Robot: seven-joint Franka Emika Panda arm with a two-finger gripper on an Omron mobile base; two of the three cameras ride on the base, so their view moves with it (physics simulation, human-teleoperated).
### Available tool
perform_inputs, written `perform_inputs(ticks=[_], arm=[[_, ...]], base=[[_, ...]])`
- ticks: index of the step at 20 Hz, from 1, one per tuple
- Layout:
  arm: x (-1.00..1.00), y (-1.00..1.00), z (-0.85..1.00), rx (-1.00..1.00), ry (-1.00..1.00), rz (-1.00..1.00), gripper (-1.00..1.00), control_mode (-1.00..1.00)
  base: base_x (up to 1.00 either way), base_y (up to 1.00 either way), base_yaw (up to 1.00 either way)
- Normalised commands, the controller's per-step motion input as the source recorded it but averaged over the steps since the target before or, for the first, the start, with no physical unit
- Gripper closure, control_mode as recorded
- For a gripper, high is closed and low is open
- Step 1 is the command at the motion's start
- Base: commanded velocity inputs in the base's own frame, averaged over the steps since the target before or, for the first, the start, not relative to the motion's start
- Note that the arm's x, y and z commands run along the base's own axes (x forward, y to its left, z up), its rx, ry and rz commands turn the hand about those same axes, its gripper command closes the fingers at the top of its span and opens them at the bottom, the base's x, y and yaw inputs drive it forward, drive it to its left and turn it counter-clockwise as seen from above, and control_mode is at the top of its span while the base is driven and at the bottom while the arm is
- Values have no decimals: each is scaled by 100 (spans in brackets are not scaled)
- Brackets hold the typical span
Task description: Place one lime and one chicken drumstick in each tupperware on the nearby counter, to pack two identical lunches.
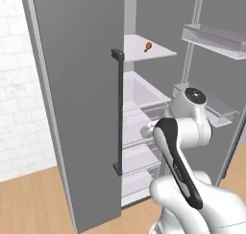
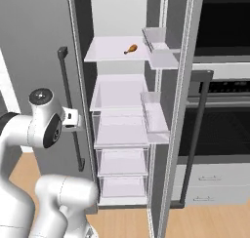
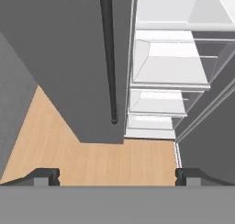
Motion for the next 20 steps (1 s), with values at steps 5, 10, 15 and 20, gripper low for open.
perform_inputs(ticks=[5, 10, 15, 20], arm=[[0, 0, 0, 0, 0, 0, -100, 100], [0, 0, 0, 0, 0, 0, -100, 100], [0, 0, 0, 0, 0, 0, -100, 100], [0, 0, 0, 0, 0, 0, -100, 100]], base=[[48, -15, -5], [19, -29, 0], [16, -18, 0], [33, -18, 0]])
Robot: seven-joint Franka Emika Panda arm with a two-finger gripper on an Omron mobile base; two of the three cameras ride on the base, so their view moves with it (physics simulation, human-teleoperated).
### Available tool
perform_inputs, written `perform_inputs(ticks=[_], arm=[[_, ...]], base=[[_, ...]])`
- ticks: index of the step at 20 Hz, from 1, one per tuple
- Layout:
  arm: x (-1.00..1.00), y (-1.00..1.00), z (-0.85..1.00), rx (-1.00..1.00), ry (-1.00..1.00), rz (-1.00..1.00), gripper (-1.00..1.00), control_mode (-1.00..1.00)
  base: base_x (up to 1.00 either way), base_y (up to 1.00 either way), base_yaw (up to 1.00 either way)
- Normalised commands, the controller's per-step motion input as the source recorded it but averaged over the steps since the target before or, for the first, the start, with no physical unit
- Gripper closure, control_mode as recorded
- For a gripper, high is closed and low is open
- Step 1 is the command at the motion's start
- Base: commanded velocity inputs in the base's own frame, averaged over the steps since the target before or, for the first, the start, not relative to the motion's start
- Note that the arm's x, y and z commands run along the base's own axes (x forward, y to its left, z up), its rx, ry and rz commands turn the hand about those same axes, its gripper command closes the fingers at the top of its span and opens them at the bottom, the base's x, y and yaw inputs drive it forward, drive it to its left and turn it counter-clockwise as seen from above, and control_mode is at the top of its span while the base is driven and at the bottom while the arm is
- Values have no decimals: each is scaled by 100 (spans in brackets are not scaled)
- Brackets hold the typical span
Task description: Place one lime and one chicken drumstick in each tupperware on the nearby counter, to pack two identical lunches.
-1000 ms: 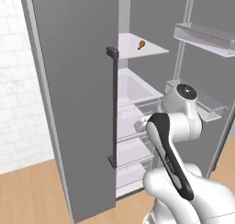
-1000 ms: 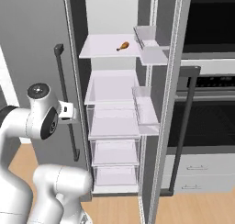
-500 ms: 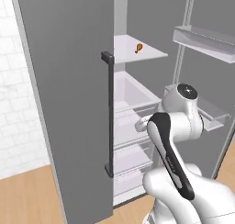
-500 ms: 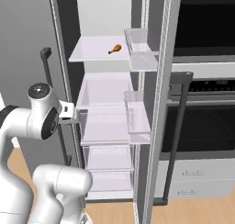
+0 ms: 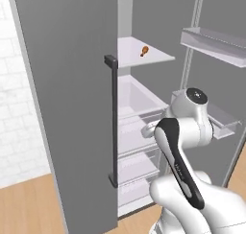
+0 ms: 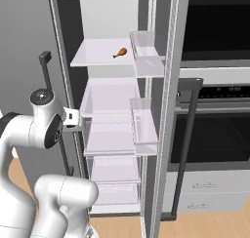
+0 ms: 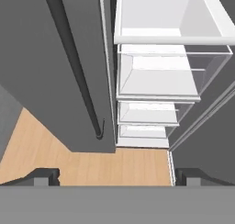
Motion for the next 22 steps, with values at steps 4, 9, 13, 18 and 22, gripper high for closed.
perform_inputs(ticks=[4, 9, 13, 18, 22], arm=[[0, 0, 0, 0, 0, 0, -100, 100], [0, 0, 0, 0, 0, 0, -100, 100], [0, 0, 0, 0, 0, 0, -100, 100], [2, -3, 11, 1, 0, -1, -100, -100], [46, 0, 86, 1, -12, -12, -100, -100]], base=[[19, -41, 0], [41, -3, 0], [35, -19, 0], [11, -32, 0], [0, 0, 0]])
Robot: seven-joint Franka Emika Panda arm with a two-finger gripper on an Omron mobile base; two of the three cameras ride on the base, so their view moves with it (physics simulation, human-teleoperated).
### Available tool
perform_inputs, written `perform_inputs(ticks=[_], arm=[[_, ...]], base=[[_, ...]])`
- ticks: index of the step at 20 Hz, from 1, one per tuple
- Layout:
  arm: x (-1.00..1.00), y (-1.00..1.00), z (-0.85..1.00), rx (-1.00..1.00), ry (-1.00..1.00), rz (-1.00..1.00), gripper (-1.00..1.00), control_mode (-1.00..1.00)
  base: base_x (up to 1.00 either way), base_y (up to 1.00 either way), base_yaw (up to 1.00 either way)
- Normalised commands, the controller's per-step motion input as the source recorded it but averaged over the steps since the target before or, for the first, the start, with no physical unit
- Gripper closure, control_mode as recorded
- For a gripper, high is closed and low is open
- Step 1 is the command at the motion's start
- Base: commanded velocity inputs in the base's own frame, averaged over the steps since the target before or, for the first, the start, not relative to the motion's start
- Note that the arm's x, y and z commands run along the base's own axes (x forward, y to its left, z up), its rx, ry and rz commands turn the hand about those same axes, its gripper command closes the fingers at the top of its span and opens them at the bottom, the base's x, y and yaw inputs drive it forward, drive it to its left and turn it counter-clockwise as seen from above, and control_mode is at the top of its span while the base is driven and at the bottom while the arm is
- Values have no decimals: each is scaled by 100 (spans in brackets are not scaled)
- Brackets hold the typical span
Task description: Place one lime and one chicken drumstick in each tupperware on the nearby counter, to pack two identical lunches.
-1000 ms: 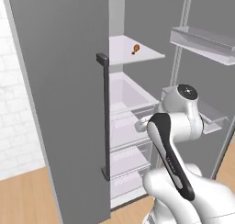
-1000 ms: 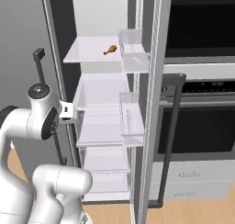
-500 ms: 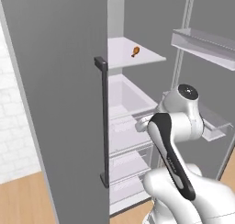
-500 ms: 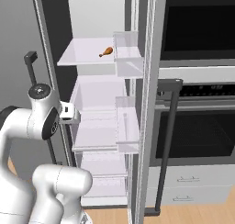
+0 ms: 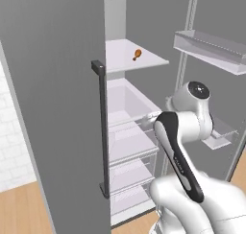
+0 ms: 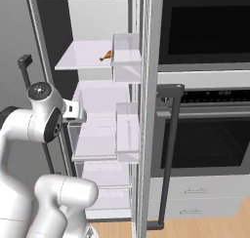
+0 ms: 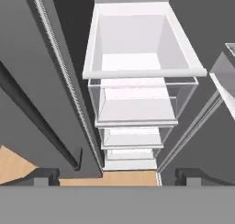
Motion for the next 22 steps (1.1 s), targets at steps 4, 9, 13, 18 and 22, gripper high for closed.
perform_inputs(ticks=[4, 9, 13, 18, 22], arm=[[51, 0, 100, 0, -30, -16, -100, -100], [27, 0, 100, 0, -23, -16, -100, -100], [24, -8, 100, 4, -4, -9, -100, -100], [-9, -53, 76, 21, -2, 0, -100, -100], [-1, -2, 0, 4, -1, -1, -100, -100]], base=[[0, 0, 0], [0, 0, 0], [0, 0, 0], [0, 0, 0], [0, 0, 0]])
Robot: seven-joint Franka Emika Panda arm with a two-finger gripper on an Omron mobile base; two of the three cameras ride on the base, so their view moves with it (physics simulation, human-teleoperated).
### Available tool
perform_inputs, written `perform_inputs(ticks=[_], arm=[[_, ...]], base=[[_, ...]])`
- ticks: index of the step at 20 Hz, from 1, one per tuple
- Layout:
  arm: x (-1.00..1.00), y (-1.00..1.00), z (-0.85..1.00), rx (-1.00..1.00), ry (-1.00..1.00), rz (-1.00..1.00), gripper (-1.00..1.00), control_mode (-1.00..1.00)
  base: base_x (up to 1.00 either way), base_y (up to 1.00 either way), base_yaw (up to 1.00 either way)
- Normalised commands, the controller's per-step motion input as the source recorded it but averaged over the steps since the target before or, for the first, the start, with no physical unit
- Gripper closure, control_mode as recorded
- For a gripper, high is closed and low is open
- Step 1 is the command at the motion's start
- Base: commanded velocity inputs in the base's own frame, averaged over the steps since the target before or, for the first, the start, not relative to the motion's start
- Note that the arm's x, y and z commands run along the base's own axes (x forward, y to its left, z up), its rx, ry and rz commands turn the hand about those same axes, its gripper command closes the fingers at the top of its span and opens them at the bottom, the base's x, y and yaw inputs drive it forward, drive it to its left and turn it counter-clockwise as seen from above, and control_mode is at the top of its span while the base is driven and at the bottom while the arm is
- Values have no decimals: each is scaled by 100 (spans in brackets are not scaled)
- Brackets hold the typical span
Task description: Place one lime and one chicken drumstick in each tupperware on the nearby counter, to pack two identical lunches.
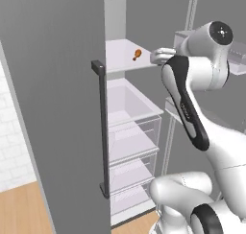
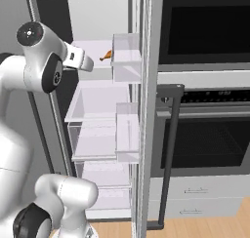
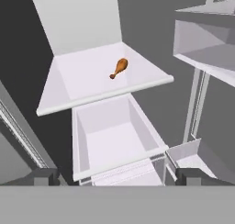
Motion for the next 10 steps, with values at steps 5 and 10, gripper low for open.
perform_inputs(ticks=[5, 10], arm=[[41, 0, 1, 0, 7, -1, -100, -100], [48, -5, 0, 0, 9, 0, -100, -100]], base=[[0, 0, 0], [0, 0, 0]])
